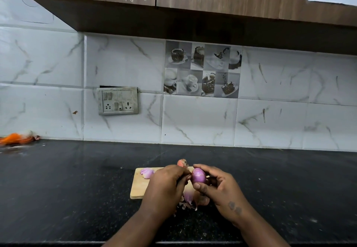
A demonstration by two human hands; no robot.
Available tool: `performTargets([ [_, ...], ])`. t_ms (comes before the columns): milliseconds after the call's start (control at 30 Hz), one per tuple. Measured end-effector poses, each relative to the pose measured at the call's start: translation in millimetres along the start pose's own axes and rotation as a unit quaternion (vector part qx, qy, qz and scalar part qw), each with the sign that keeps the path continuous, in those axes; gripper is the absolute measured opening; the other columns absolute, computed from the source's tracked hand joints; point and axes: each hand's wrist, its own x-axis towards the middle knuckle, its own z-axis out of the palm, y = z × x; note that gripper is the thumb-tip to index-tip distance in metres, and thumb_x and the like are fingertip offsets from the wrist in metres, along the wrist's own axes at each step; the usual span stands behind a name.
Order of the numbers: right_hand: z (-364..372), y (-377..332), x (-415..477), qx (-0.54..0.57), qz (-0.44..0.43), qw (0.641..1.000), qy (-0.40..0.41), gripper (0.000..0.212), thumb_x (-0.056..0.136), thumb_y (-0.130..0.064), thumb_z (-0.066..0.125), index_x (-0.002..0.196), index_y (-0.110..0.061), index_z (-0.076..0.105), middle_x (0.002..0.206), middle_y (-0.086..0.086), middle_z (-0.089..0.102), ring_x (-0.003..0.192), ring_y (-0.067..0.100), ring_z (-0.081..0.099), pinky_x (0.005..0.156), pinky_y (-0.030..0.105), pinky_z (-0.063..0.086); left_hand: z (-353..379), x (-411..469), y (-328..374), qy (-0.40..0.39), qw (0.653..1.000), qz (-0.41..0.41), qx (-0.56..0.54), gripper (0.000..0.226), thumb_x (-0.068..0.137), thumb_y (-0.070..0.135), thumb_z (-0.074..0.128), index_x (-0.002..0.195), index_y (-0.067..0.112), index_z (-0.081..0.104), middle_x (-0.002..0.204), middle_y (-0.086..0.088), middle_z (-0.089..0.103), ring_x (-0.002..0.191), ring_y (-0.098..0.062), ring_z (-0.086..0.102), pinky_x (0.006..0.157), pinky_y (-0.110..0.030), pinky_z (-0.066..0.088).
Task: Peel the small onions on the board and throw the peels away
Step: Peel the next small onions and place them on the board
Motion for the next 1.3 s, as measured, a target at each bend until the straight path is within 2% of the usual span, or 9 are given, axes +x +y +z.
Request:
performTargets([
  [233,-3.5,1.4,-0.6,-0.024,-0.010,1.000,-0.007,0.044,0.080,-0.020,0.085,0.117,-0.042,0.074,0.113,-0.010,0.071,0.108,0.010,0.071,0.089,0.022,0.054,0.9,1.6,0.0,-0.023,0.997,0.039,0.054,0.009,0.091,0.026,0.063,0.087,0.021,0.070,0.079,0.011,0.068,0.072,-0.005,0.057,0.061,-0.032,0.050],
  [433,-2.2,1.8,-0.6,-0.012,-0.019,1.000,-0.018,0.048,0.081,-0.019,0.085,0.124,-0.036,0.072,0.120,-0.008,0.071,0.115,0.013,0.070,0.095,0.027,0.056,0.0,3.6,2.2,-0.010,1.000,-0.009,0.017,0.011,0.085,0.018,0.070,0.080,0.025,0.063,0.073,0.018,0.056,0.069,0.000,0.050,0.062,-0.011,0.033],
  [533,-1.3,2.7,-0.3,0.025,-0.005,1.000,-0.003,0.049,0.081,-0.015,0.084,0.126,-0.030,0.071,0.124,-0.001,0.073,0.113,0.018,0.071,0.095,0.038,0.059,2.7,3.2,1.6,-0.002,0.996,-0.063,-0.057,0.014,0.091,0.020,0.071,0.083,0.029,0.065,0.076,0.017,0.063,0.075,-0.006,0.061,0.064,-0.017,0.045],
  [633,-1.3,2.7,0.0,0.021,0.000,1.000,0.014,0.049,0.083,-0.015,0.083,0.127,-0.029,0.069,0.121,-0.003,0.075,0.110,0.021,0.072,0.092,0.037,0.060,1.5,1.4,0.5,-0.009,0.993,-0.073,-0.091,0.008,0.094,0.025,0.072,0.092,0.032,0.073,0.085,0.018,0.070,0.084,-0.007,0.067,0.071,-0.026,0.053],
  [733,-2.3,3.1,-0.4,0.013,-0.001,1.000,0.012,0.050,0.081,-0.015,0.083,0.127,-0.028,0.069,0.121,-0.006,0.075,0.109,0.018,0.072,0.093,0.036,0.059,0.2,0.4,-0.3,-0.013,0.995,-0.065,-0.074,0.008,0.091,0.028,0.075,0.098,0.034,0.076,0.090,0.021,0.072,0.088,-0.003,0.068,0.074,-0.023,0.055],
  [867,-2.2,3.9,-1.0,0.015,0.000,1.000,-0.006,0.052,0.082,0.002,0.080,0.123,-0.029,0.071,0.123,-0.006,0.074,0.110,0.018,0.072,0.089,0.032,0.059,1.5,2.3,0.5,-0.012,0.995,-0.077,-0.068,0.008,0.089,0.024,0.077,0.090,0.032,0.075,0.083,0.020,0.071,0.082,-0.004,0.067,0.070,-0.025,0.054],
  [1100,-0.1,1.6,0.5,0.047,0.000,0.999,0.012,0.033,0.073,-0.013,0.086,0.103,-0.024,0.075,0.110,0.003,0.076,0.101,0.017,0.073,0.082,0.033,0.061,-0.2,2.1,1.5,-0.030,0.992,-0.096,-0.073,0.009,0.088,0.021,0.075,0.086,0.030,0.074,0.081,0.016,0.070,0.078,-0.005,0.065,0.067,-0.025,0.053],
  [1200,-0.5,2.3,0.5,0.071,-0.005,0.997,0.009,0.034,0.073,-0.010,0.086,0.103,-0.021,0.073,0.112,0.007,0.074,0.105,0.023,0.072,0.081,0.035,0.060,0.4,3.3,5.0,-0.042,0.978,-0.144,-0.145,0.014,0.092,0.017,0.072,0.082,0.027,0.072,0.078,0.010,0.071,0.074,-0.007,0.066,0.067,-0.032,0.056],
  [1300,-0.1,2.8,0.3,0.089,0.000,0.996,0.010,0.042,0.072,-0.008,0.086,0.109,-0.019,0.069,0.115,0.007,0.072,0.105,0.024,0.072,0.081,0.033,0.059,-0.6,5.6,5.5,-0.053,0.944,-0.207,-0.251,0.012,0.095,0.013,0.070,0.085,0.019,0.071,0.076,0.000,0.073,0.071,-0.010,0.068,0.074,-0.041,0.060],
])
